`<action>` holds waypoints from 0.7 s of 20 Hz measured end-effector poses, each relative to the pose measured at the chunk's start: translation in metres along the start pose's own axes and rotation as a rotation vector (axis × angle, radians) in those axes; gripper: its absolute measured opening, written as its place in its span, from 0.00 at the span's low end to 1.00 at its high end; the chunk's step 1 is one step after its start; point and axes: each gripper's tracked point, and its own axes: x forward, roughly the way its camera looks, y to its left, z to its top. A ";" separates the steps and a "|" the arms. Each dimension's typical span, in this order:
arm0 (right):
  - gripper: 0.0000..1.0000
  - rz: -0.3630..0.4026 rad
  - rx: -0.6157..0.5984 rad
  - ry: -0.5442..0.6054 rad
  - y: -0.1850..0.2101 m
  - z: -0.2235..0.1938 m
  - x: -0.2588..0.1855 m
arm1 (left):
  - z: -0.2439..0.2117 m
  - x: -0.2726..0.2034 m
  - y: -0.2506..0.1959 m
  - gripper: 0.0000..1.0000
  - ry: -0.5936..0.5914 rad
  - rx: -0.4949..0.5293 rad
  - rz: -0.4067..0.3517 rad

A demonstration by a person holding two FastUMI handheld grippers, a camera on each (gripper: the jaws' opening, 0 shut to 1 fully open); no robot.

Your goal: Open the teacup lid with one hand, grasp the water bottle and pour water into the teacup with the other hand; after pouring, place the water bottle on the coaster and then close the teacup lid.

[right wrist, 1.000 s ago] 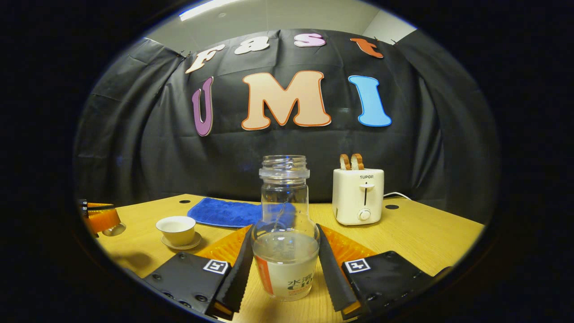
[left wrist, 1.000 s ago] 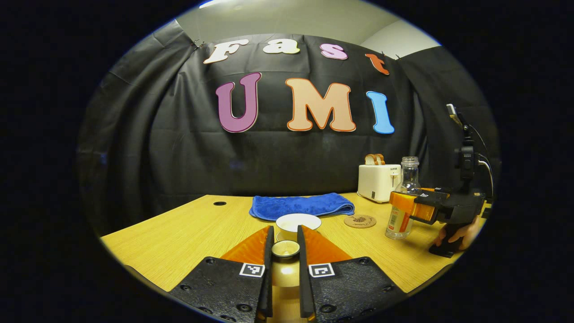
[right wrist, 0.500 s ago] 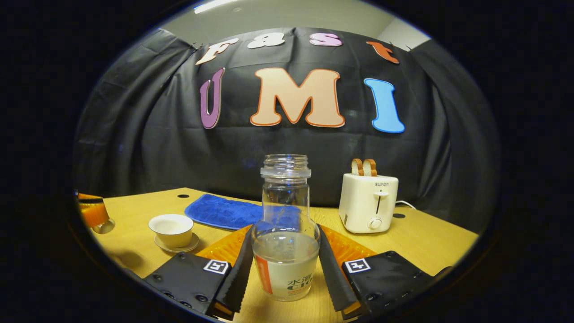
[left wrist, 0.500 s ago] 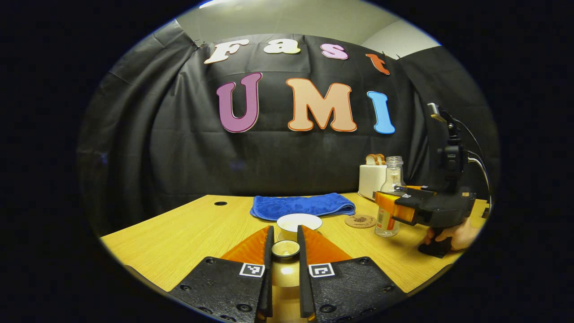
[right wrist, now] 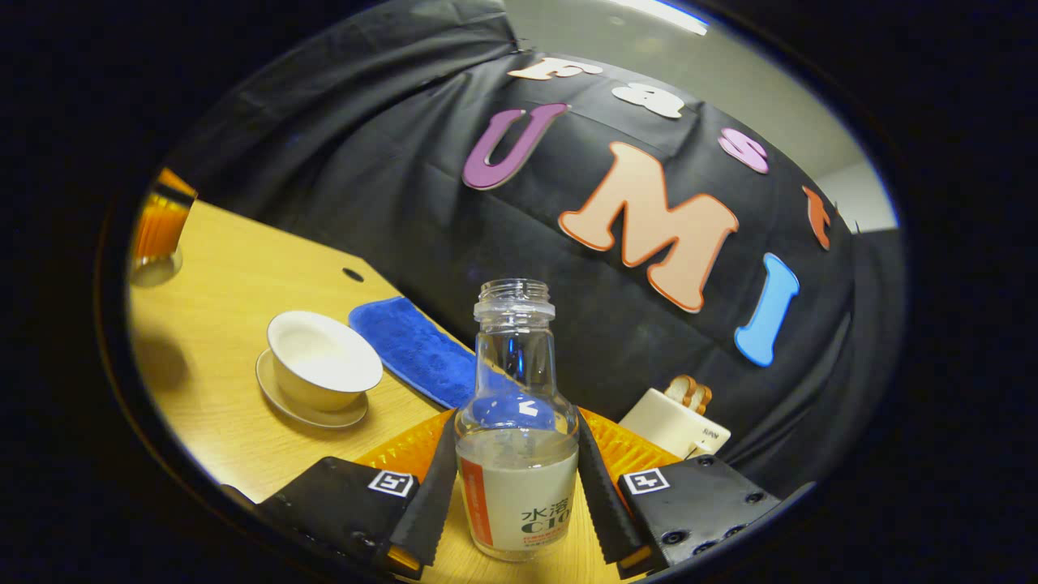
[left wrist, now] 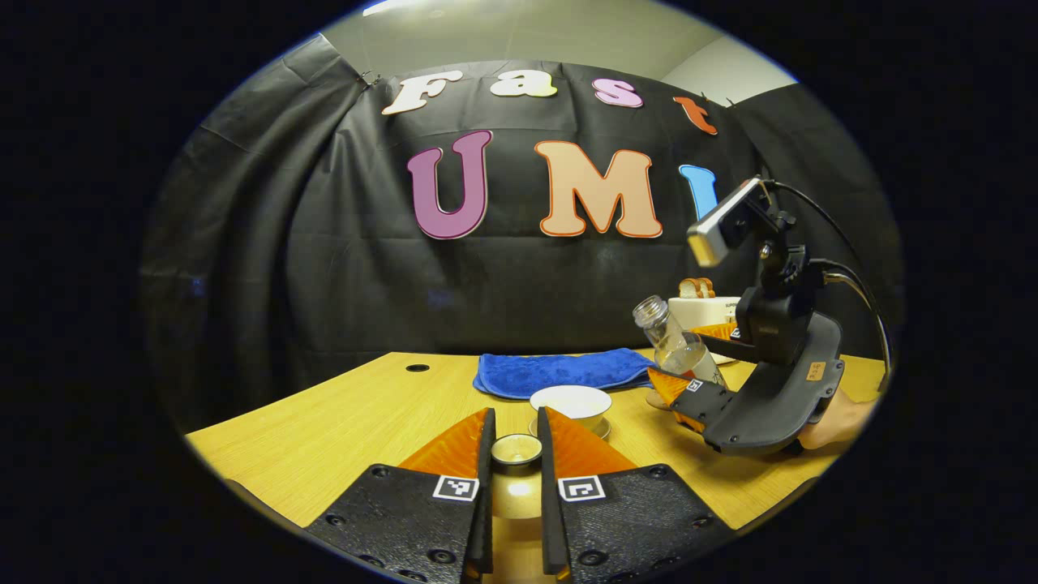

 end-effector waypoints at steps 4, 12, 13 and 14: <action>0.78 0.049 -0.200 -0.007 0.025 0.001 0.002 | 0.000 -0.001 0.018 0.21 0.000 -0.001 0.019; 0.77 0.146 -0.452 0.071 0.039 -0.015 0.009 | -0.001 -0.004 0.039 0.20 0.001 -0.001 0.040; 0.77 0.156 -0.478 0.071 0.040 -0.016 0.010 | -0.002 -0.004 0.039 0.20 0.001 0.000 0.040; 0.77 0.162 -0.507 0.065 0.040 -0.016 0.010 | -0.001 -0.004 0.039 0.20 0.001 -0.001 0.040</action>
